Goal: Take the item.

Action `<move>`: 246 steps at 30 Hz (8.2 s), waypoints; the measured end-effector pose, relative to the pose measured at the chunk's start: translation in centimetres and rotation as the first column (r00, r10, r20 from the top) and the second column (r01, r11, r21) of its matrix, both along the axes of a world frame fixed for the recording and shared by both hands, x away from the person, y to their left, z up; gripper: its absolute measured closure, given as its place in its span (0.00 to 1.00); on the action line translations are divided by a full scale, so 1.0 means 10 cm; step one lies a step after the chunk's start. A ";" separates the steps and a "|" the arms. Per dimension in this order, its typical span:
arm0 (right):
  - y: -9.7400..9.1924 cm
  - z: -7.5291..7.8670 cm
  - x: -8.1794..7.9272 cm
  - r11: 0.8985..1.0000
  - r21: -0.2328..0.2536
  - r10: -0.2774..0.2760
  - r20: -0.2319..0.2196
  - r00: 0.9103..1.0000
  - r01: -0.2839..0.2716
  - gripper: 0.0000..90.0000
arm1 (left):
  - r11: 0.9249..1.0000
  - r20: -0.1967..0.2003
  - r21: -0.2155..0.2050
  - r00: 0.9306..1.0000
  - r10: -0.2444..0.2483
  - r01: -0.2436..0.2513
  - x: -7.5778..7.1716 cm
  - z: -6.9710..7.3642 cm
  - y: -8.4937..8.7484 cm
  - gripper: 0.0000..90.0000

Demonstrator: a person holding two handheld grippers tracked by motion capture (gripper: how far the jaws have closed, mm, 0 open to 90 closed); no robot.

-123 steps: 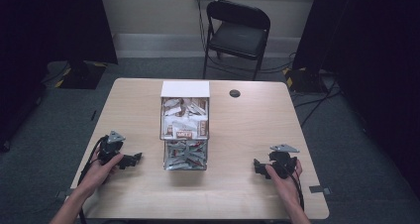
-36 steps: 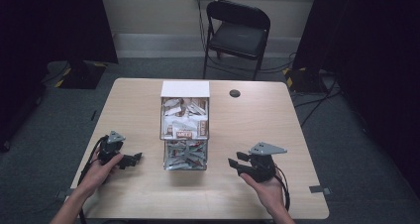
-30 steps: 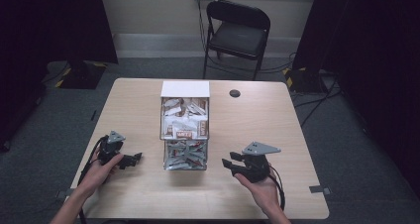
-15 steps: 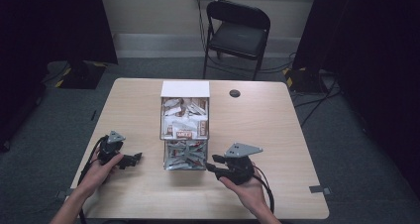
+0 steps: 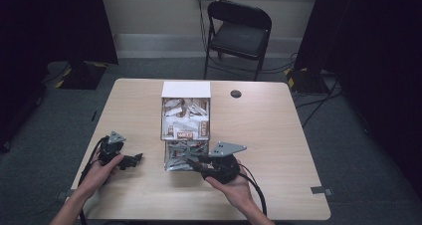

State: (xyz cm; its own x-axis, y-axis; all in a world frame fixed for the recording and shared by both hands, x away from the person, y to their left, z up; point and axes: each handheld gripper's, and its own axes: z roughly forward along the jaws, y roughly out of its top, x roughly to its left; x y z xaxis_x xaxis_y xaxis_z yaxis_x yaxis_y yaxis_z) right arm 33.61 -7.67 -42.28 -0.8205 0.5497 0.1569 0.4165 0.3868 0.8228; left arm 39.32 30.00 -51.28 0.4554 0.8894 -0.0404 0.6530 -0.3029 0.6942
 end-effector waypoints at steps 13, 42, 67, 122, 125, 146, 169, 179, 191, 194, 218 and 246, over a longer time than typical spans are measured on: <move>0.15 -0.10 0.09 1.000 -0.008 0.005 -0.013 1.000 -0.005 0.72 | 1.000 0.000 0.000 1.000 0.000 0.000 0.00 0.00 0.00 0.00; 0.13 -0.23 0.16 0.998 -0.052 -0.037 -0.014 0.999 0.037 0.84 | 1.000 0.001 0.001 1.000 0.000 0.000 0.00 0.00 0.00 0.00; 0.15 -0.25 0.18 0.998 -0.045 -0.037 -0.019 0.999 0.036 0.99 | 1.000 0.002 0.001 1.000 0.001 -0.001 0.00 0.00 0.00 0.00; -0.03 -0.01 0.12 0.994 0.104 -0.035 0.002 0.999 0.034 1.00 | 1.000 0.002 0.001 1.000 0.000 0.000 0.00 0.00 0.00 0.00; -0.04 0.01 0.12 0.994 0.108 -0.029 0.007 1.000 0.028 1.00 | 1.000 0.001 0.001 1.000 0.000 0.000 0.00 0.00 0.00 0.00; -0.10 0.12 0.06 0.990 0.139 -0.026 0.023 0.999 0.023 1.00 | 1.000 0.001 0.001 1.000 0.000 0.000 0.00 0.00 0.00 0.00; -0.29 0.28 -0.03 0.985 0.167 -0.056 0.045 0.997 0.047 1.00 | 1.000 0.001 0.001 1.000 0.000 0.000 0.00 0.00 0.00 0.00; -0.43 0.33 -0.04 0.983 0.174 -0.076 0.054 0.996 0.066 1.00 | 1.000 0.000 0.000 1.000 0.000 0.000 0.00 0.00 0.00 0.00; -0.64 0.30 -0.06 0.984 0.149 -0.105 0.043 0.993 0.098 1.00 | 1.000 0.001 0.003 1.000 0.000 0.000 0.00 0.00 0.00 0.00; -0.74 0.32 -0.06 0.980 0.163 -0.128 0.065 0.990 0.116 1.00 | 1.000 0.001 0.003 1.000 -0.001 0.001 0.00 0.00 0.00 0.00; -0.90 0.39 0.34 0.972 0.128 -0.210 0.077 0.975 0.199 1.00 | 1.000 0.002 0.003 1.000 0.000 0.000 0.00 0.00 0.00 0.00; -0.83 0.21 0.85 0.966 0.069 -0.254 0.048 0.966 0.251 1.00 | 1.000 0.001 0.003 1.000 -0.001 0.001 0.00 0.00 0.00 0.00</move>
State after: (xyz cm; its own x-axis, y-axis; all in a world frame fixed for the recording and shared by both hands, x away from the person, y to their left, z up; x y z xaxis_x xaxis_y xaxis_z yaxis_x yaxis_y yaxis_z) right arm 42.14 -15.99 -40.19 -0.6646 0.7309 0.1552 0.4471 0.2225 0.8664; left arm 39.34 30.02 -51.29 0.4562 0.8891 -0.0370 0.6519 -0.3055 0.6941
